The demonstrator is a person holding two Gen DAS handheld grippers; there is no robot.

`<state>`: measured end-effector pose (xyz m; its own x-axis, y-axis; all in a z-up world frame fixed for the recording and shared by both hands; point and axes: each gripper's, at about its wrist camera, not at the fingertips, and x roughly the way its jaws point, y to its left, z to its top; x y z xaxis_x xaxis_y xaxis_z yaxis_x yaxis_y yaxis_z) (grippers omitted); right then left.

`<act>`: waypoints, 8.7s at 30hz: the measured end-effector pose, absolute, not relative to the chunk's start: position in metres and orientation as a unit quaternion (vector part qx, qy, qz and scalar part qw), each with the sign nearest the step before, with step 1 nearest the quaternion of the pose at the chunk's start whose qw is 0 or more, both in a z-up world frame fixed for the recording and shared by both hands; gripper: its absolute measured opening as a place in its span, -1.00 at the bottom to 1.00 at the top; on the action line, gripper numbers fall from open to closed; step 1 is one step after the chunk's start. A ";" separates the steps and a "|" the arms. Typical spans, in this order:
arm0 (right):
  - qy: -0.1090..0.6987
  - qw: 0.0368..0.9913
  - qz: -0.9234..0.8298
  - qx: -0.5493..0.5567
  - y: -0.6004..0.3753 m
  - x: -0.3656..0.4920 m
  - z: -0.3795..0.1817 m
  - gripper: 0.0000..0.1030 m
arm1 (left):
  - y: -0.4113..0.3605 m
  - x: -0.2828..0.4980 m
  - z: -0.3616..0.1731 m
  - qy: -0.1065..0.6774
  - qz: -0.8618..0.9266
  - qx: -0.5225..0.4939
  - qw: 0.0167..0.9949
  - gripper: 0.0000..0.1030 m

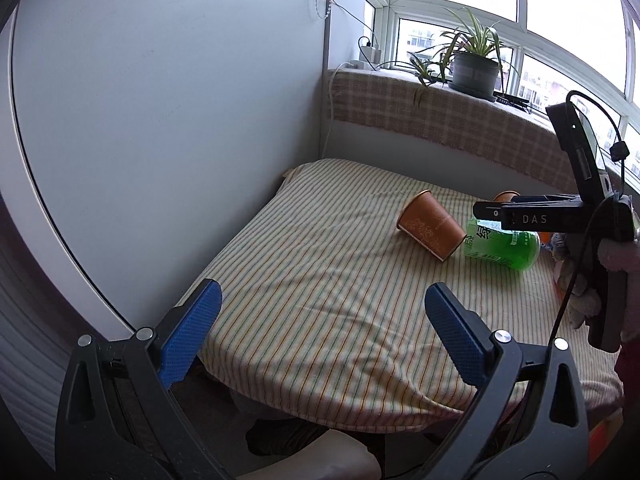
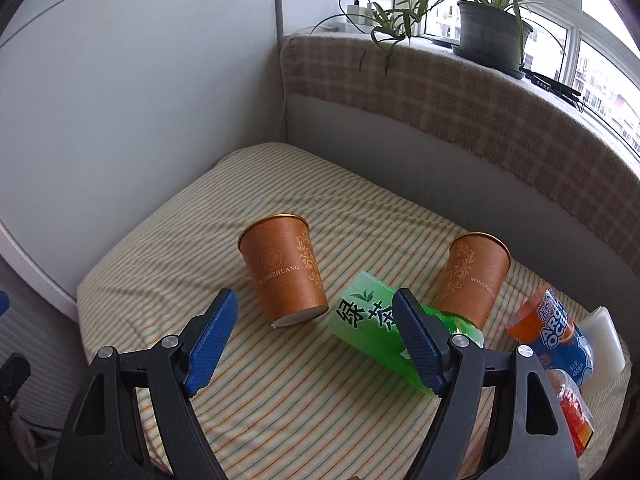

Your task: Flip cup upright

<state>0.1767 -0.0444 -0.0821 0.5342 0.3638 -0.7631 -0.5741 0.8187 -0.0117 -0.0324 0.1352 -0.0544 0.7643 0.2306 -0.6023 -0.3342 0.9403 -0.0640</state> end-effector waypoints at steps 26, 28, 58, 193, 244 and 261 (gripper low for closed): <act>0.479 0.780 0.292 -0.279 0.047 0.222 -0.146 0.53 | 0.165 -0.045 -0.058 0.307 0.174 -0.108 0.929 1.00; 0.479 0.779 0.290 -0.280 0.048 0.223 -0.148 0.53 | 0.165 -0.045 -0.058 0.307 0.175 -0.108 0.929 1.00; 0.436 0.830 0.309 -0.161 -0.001 0.179 -0.092 0.23 | 0.149 -0.041 -0.047 0.288 0.159 -0.108 0.938 1.00; 0.463 0.863 0.024 0.200 -0.335 0.012 -0.127 0.38 | -0.096 0.105 -0.114 0.440 -0.152 -0.043 0.884 0.34; 0.310 0.949 0.013 0.048 -0.261 -0.003 -0.050 0.56 | -0.030 0.002 -0.029 0.261 -0.061 -0.003 0.963 0.97; 0.298 0.954 0.001 0.038 -0.256 -0.006 -0.050 0.58 | -0.034 -0.003 -0.024 0.260 -0.056 0.007 0.964 0.99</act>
